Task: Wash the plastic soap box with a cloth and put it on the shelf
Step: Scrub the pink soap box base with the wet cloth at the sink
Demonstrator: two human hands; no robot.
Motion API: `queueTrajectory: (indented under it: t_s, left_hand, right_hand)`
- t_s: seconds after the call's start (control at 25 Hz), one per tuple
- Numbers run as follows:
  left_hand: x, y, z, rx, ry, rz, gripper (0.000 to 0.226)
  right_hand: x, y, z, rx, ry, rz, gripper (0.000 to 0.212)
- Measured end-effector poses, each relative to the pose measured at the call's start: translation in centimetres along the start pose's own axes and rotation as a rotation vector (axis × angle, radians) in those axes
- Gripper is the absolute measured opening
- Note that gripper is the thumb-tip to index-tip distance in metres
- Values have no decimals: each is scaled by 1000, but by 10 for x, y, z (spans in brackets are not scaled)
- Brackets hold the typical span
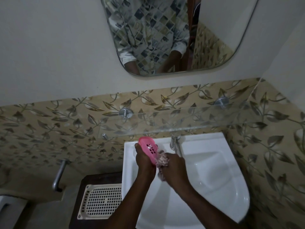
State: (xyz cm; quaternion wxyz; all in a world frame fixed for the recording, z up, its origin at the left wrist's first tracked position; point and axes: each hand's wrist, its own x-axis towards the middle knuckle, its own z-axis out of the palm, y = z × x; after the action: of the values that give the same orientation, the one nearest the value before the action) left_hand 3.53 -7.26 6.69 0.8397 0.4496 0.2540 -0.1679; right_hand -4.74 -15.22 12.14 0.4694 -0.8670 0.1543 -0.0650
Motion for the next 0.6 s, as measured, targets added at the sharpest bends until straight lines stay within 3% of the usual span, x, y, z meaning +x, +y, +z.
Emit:
queueTrajectory:
  t_s: [0.08, 0.16, 0.28, 0.44, 0.6]
  left_hand:
    - [4, 0, -2, 114, 24, 34, 68]
    - [10, 6, -15, 45, -22, 37, 68]
    - [10, 24, -39, -210, -310, -79, 73]
    - [-2, 29, -62, -230, -607, -177, 94]
    - [-7, 28, -62, -272, -661, -268, 92]
  right_hand:
    - [-3, 0, 0, 81, -63, 18, 18]
    - [7, 6, -17, 525, -65, 218, 26]
    - [26, 25, -51, 996, -48, 471, 31]
    - [33, 57, -75, 1110, -133, 628, 48]
    - [34, 61, -70, 1204, -183, 579, 54]
